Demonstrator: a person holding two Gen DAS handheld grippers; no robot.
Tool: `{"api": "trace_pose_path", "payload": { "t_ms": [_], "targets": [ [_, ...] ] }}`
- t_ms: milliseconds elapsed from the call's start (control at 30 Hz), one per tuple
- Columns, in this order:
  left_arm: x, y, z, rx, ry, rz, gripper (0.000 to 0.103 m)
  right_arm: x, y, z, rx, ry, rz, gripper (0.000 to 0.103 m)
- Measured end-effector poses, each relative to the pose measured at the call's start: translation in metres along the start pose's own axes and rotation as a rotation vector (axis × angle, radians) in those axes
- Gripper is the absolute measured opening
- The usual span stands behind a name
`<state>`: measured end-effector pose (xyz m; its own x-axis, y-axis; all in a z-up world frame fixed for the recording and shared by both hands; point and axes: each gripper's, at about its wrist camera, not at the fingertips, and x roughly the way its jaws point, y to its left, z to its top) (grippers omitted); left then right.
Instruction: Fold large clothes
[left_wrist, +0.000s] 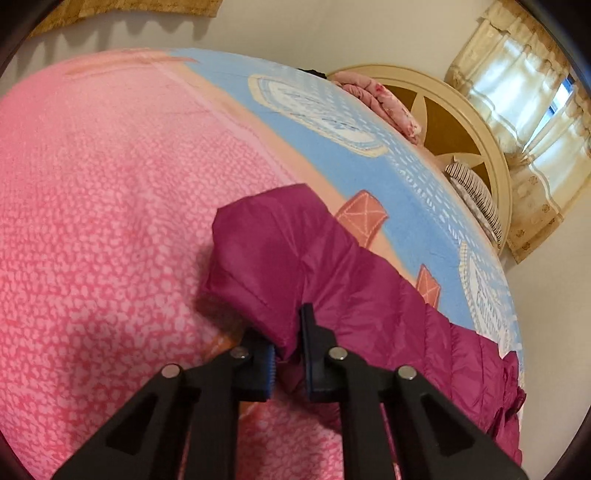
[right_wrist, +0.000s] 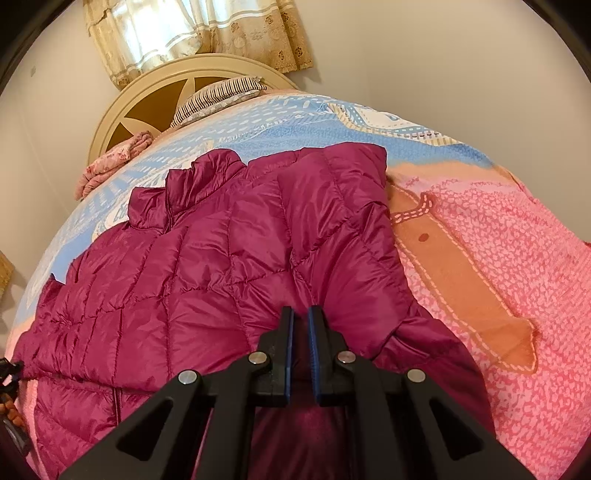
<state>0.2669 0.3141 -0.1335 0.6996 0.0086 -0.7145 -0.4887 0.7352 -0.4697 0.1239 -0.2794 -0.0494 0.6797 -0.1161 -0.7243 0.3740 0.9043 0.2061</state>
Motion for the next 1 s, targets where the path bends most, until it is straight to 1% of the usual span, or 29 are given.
{"api": "trace_pose_path", "payload": {
  "t_ms": [100,200,300,400,433,467,533,567,600,633,700,767,833,900,933,1000],
  "targets": [
    [-0.017,-0.023,0.007,0.060,-0.052,0.002,0.009,0.000,-0.003,0.000,0.016,-0.002,0.018,0.008],
    [-0.047,-0.072,0.008,0.186,-0.125,-0.045,0.009,0.000,-0.003,-0.001,0.018,-0.003,0.021,0.008],
    [-0.080,-0.135,-0.003,0.352,-0.196,-0.141,0.009,0.000,-0.003,-0.001,0.019,-0.004,0.023,0.008],
    [-0.117,-0.201,-0.037,0.525,-0.247,-0.280,0.009,0.000,-0.005,-0.001,0.023,-0.004,0.028,0.008],
    [-0.127,-0.224,-0.053,0.581,-0.253,-0.326,0.009,0.000,-0.005,-0.001,0.025,-0.005,0.030,0.008],
    [-0.133,-0.237,-0.063,0.618,-0.254,-0.361,0.009,0.000,-0.005,-0.001,0.029,-0.006,0.035,0.008],
    [-0.147,-0.275,-0.100,0.711,-0.238,-0.464,0.009,-0.001,-0.007,-0.001,0.036,-0.007,0.042,0.008],
    [-0.151,-0.286,-0.115,0.748,-0.228,-0.496,0.009,-0.001,-0.008,-0.001,0.039,-0.008,0.045,0.008],
    [-0.154,-0.296,-0.131,0.782,-0.219,-0.519,0.009,-0.001,-0.008,-0.001,0.041,-0.008,0.048,0.008],
    [-0.155,-0.311,-0.156,0.832,-0.201,-0.547,0.009,-0.001,-0.009,-0.001,0.046,-0.009,0.053,0.008],
    [-0.152,-0.324,-0.187,0.882,-0.160,-0.578,0.009,-0.001,-0.012,-0.002,0.058,-0.011,0.065,0.008],
    [-0.142,-0.333,-0.221,0.933,-0.103,-0.592,0.009,-0.001,-0.014,-0.001,0.068,-0.012,0.077,0.008],
    [-0.129,-0.332,-0.249,0.980,-0.055,-0.581,0.009,-0.001,-0.016,-0.002,0.081,-0.013,0.091,0.008],
    [-0.118,-0.334,-0.263,1.007,0.001,-0.577,0.009,-0.001,-0.017,-0.002,0.090,-0.013,0.100,0.008],
    [-0.109,-0.330,-0.273,1.024,0.034,-0.563,0.010,-0.001,-0.018,-0.002,0.093,-0.013,0.104,0.008],
    [-0.103,-0.328,-0.284,1.048,0.071,-0.529,0.016,-0.001,-0.019,-0.002,0.101,-0.012,0.111,0.008]
  ]
}}
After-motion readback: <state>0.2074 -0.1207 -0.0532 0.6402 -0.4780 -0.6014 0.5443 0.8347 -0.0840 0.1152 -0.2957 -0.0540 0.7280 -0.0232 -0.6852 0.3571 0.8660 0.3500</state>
